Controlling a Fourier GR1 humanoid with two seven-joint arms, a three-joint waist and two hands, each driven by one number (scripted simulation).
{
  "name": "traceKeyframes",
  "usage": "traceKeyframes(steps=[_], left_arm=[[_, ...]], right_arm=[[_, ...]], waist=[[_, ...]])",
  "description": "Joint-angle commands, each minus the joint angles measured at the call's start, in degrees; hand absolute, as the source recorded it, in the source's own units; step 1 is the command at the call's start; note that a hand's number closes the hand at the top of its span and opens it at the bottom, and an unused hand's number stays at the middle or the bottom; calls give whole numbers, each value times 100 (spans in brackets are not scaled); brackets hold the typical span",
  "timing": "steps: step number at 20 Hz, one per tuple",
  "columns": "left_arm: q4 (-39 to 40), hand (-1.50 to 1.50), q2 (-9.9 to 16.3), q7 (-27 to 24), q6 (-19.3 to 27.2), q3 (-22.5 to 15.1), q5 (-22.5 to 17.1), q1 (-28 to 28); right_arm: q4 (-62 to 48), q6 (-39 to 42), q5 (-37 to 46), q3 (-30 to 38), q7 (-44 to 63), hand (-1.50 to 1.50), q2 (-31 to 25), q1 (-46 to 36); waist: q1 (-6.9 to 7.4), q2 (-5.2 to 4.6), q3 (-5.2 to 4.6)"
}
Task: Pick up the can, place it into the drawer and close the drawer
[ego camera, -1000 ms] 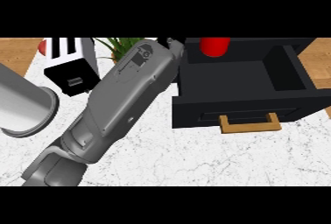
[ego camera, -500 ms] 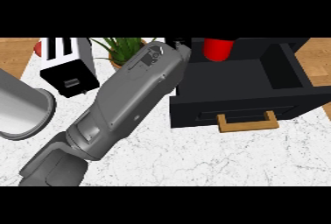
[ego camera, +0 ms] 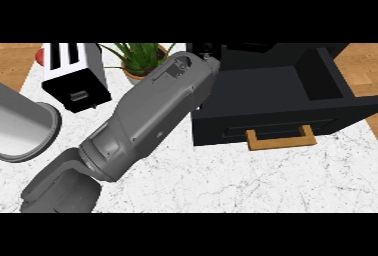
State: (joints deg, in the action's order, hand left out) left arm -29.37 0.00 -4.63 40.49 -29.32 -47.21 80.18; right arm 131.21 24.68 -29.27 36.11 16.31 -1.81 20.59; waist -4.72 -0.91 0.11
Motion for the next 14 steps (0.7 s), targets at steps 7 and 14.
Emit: traceKeyframes(steps=[7,14], left_arm=[[442,-150,0,-254,449,-383,-477,69],[333,-150,0,-512,513,-560,-789,13]], right_arm=[[32,-16,-114,-28,169,-150,-82,-105],[102,17,122,-79,92,-150,80,-72]], waist=[[-67,-28,2],[-54,-16,1]])
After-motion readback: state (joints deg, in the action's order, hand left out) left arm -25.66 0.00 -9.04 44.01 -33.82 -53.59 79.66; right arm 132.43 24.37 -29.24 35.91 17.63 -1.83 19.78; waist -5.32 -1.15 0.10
